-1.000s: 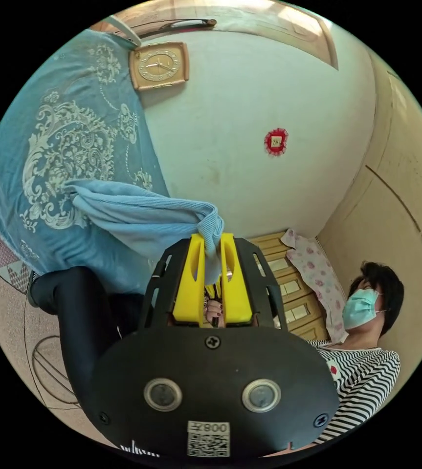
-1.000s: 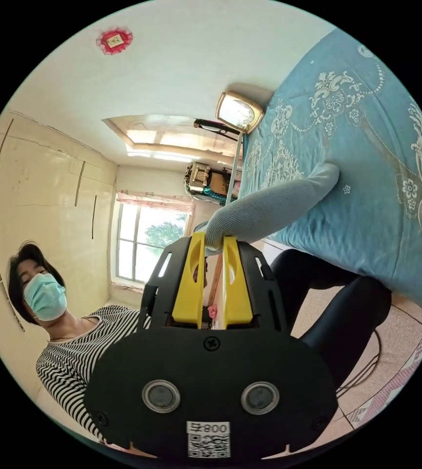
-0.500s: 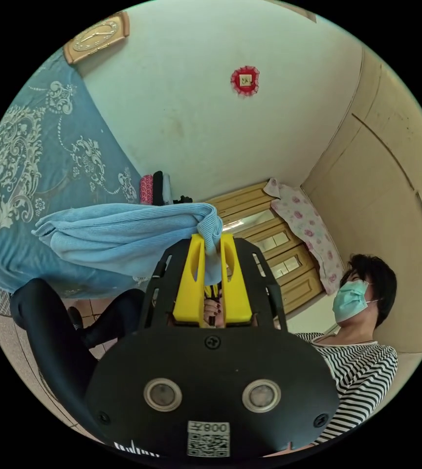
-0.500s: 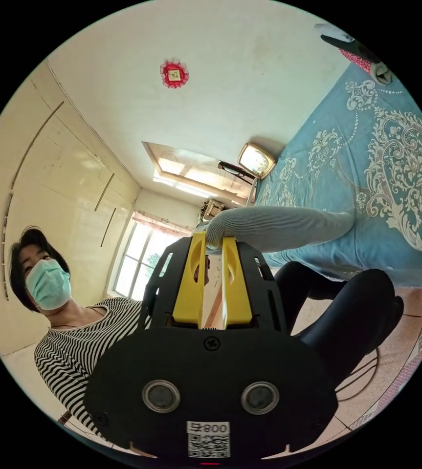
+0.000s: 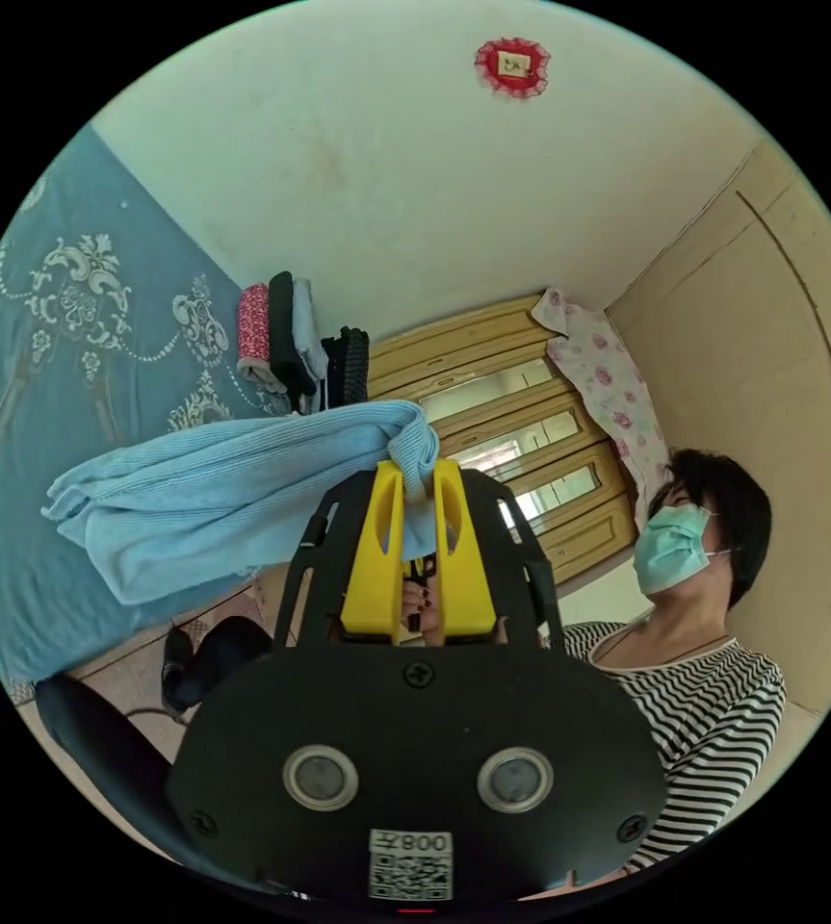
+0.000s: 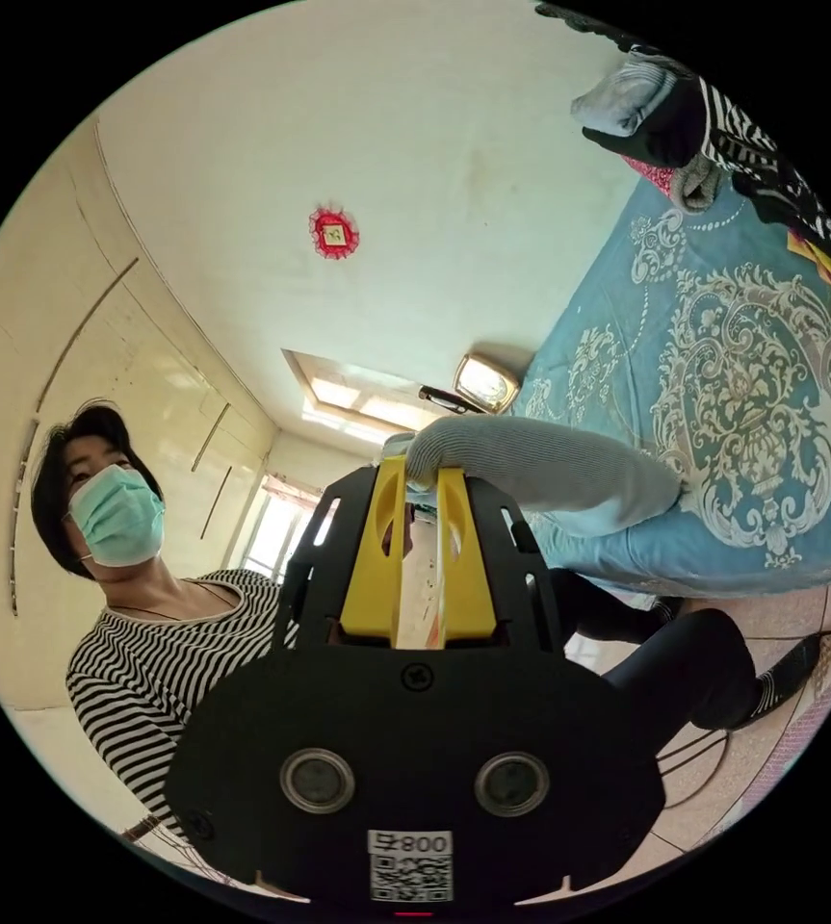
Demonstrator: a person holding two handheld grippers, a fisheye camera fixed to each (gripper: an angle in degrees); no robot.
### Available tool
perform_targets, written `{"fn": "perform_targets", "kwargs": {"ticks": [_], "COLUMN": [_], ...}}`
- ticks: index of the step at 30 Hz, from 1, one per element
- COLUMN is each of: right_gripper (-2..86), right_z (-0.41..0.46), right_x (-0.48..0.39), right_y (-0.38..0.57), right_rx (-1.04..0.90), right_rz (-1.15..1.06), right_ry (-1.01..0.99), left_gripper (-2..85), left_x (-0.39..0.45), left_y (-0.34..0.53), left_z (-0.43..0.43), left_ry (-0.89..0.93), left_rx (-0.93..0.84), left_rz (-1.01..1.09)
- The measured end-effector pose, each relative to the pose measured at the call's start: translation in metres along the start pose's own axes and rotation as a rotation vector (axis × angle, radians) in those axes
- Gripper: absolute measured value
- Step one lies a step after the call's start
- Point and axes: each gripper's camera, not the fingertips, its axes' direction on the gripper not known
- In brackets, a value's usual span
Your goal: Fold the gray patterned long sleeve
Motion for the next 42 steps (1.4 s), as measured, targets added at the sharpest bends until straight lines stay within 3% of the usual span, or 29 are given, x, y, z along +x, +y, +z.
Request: {"fn": "perform_targets", "kwargs": {"ticks": [10,21,32,42], "right_gripper": [5.0,4.7,4.8,4.3], "right_z": [-0.169,-0.434,-0.624,-0.832], "right_x": [-0.041,-0.141,-0.157,-0.126], "right_y": [-0.126,-0.213,-0.316,-0.488], "right_rx": [0.083,0.219,0.347,0.296], "right_rz": [0.016,0.001,0.044,-0.001], "right_ry": [0.083,0.154,0.324,0.44], "left_gripper": [5.6,5.6,5.6,5.7], "left_x": [0.093,0.242,0.29,0.348], "left_y": [-0.198,-0.364,-0.503,-0.601], "left_z": [0.144,0.375,0.596,0.843], "left_ry": [0.043,0.123,0.25,0.175], "left_rx": [-0.089,-0.279,-0.418,-0.371], "left_rz": [-0.031,-0.054,-0.13,-0.061]}}
